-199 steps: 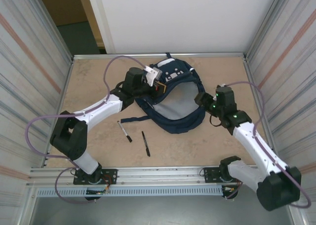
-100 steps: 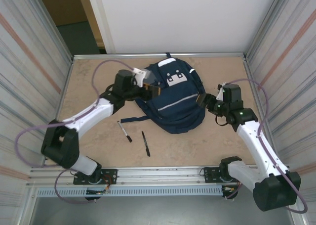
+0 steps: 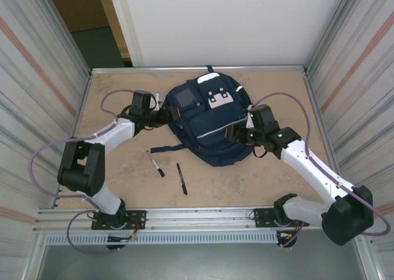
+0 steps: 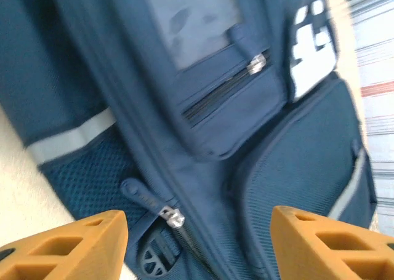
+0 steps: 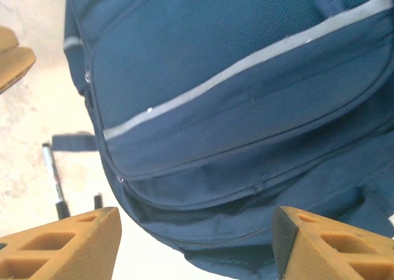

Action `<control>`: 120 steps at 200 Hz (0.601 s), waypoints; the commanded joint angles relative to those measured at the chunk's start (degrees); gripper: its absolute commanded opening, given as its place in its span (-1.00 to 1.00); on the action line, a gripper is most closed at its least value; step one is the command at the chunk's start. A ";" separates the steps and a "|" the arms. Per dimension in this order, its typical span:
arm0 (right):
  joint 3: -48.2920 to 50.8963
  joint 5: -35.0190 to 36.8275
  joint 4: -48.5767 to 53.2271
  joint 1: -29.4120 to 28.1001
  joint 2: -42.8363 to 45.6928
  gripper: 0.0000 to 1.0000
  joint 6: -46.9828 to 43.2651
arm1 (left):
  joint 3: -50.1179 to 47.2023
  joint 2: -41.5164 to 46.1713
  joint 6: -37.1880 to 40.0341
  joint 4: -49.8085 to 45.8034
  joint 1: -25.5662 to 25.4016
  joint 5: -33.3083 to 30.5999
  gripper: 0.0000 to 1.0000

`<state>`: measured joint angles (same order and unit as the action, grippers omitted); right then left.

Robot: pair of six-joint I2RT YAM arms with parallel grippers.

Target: Pack the student bag

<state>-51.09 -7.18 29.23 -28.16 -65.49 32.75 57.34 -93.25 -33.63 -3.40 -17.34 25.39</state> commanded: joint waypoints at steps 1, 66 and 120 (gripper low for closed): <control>0.87 5.41 0.49 -0.93 -0.86 0.31 1.55 | 3.78 -2.03 -3.34 -2.11 -0.27 -0.54 0.29; -1.43 3.91 -1.71 -0.92 -5.53 0.30 1.62 | 10.96 -14.40 -5.85 -0.92 0.07 3.68 0.20; -0.20 5.19 -4.07 -1.30 -9.30 0.36 5.65 | 16.46 -20.21 -7.38 0.03 0.04 6.50 0.20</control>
<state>-50.70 -3.86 26.17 -28.93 -73.38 35.53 71.16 -111.50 -39.77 -4.40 -17.34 29.43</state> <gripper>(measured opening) 0.672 0.604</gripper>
